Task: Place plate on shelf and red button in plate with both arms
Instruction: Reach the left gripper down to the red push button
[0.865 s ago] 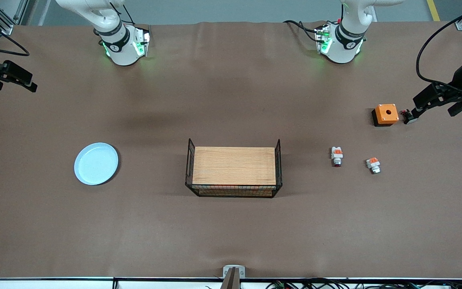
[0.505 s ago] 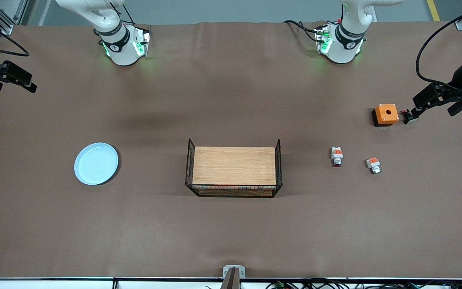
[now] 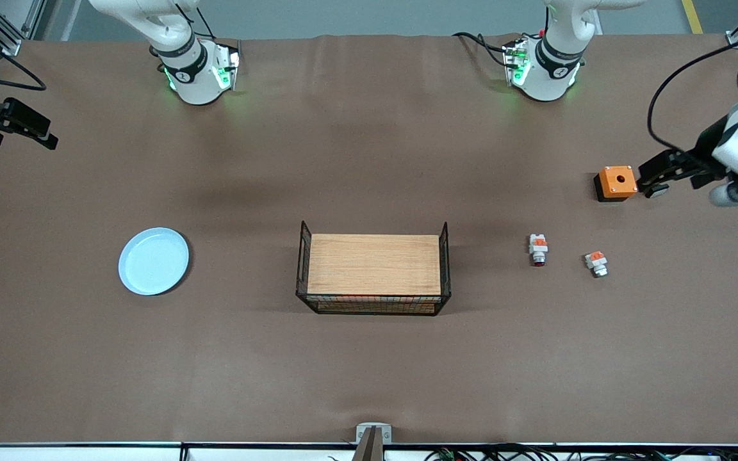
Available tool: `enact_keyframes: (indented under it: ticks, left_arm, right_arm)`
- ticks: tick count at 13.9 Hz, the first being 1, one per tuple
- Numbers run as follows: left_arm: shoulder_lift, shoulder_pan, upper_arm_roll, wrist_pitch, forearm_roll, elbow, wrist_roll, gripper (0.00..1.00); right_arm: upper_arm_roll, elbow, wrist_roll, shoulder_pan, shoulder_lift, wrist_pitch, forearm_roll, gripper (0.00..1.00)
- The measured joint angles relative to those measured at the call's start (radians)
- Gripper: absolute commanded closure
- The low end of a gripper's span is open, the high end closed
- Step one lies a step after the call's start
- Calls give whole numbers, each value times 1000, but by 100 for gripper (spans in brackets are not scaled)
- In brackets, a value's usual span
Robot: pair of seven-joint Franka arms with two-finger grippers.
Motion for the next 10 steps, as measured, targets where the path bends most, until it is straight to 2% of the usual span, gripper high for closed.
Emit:
enact_keyframes:
  ticks: [2,6,10]
  left_arm:
    - [29,-7,-15,39,0,-56,0,0]
    - [56,-21,-78,264,0,-235,-59,0]
    - [107,-22,-84,422,0,-347,-65,0]
  right_arm:
    - [0,0,-6,0,0,8,0,0]
    - [-1,-1,-34,0,0,19,0,0]
    - [-2,-1,-40,0,0,19,-10,0]
